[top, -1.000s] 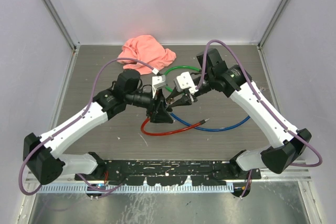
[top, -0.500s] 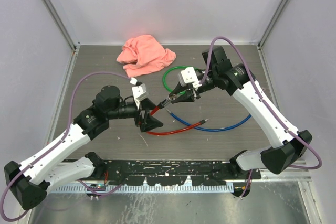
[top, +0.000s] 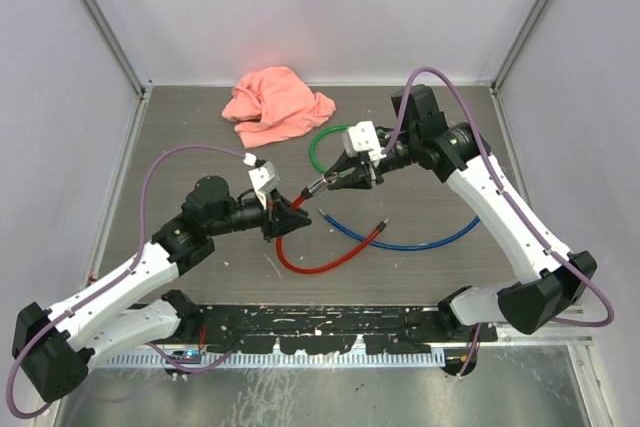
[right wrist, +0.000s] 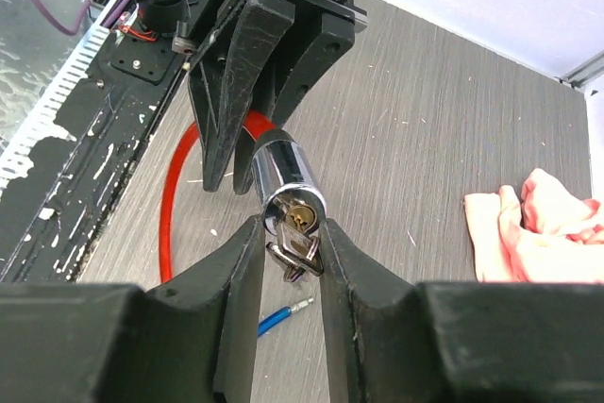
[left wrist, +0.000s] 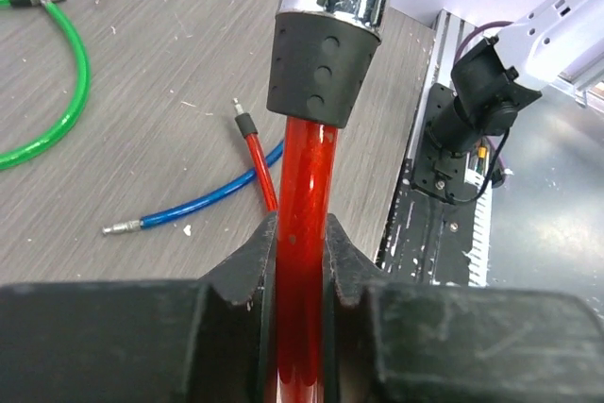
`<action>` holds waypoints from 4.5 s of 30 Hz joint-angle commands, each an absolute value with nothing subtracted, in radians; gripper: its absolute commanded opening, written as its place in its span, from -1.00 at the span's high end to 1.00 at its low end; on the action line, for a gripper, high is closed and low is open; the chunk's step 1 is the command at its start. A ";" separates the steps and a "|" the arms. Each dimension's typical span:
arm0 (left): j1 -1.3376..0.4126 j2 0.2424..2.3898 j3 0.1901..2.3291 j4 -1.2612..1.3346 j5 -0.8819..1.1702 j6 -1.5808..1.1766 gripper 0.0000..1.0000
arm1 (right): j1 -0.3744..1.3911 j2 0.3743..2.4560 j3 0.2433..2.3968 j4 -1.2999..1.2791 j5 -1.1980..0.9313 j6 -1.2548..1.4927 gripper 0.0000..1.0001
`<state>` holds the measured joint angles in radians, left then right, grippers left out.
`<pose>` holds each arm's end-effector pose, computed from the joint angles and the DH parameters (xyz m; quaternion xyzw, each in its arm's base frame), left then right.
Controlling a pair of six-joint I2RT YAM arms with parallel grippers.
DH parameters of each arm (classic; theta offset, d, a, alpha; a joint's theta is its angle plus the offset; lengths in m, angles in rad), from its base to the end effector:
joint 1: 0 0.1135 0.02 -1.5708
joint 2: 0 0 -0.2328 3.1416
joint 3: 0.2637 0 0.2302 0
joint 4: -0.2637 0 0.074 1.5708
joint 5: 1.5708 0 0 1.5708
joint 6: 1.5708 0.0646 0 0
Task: Lock with the key
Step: Lock the lock.
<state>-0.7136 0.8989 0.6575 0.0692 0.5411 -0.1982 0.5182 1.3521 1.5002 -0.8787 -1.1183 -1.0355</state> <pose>0.1541 -0.1775 0.2787 0.3543 0.6693 -0.4567 0.4669 0.1941 0.1776 0.3647 -0.6969 0.4003 0.3798 0.4581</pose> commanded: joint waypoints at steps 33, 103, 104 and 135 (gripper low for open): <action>-0.512 1.261 1.479 0.125 0.525 -0.149 1.00 | 0.024 1.099 0.690 0.132 -0.681 1.275 -0.80; -0.442 1.215 1.345 -0.219 0.804 -0.438 1.00 | 0.632 1.148 1.144 -0.193 -0.174 -0.550 0.98; -0.442 1.217 1.348 -0.245 0.802 -0.424 1.00 | 0.633 1.151 1.153 -0.199 -0.175 -0.551 0.98; -0.547 1.262 1.452 -0.634 0.605 -0.141 1.00 | 0.681 1.234 1.312 -0.327 -0.117 -0.550 0.97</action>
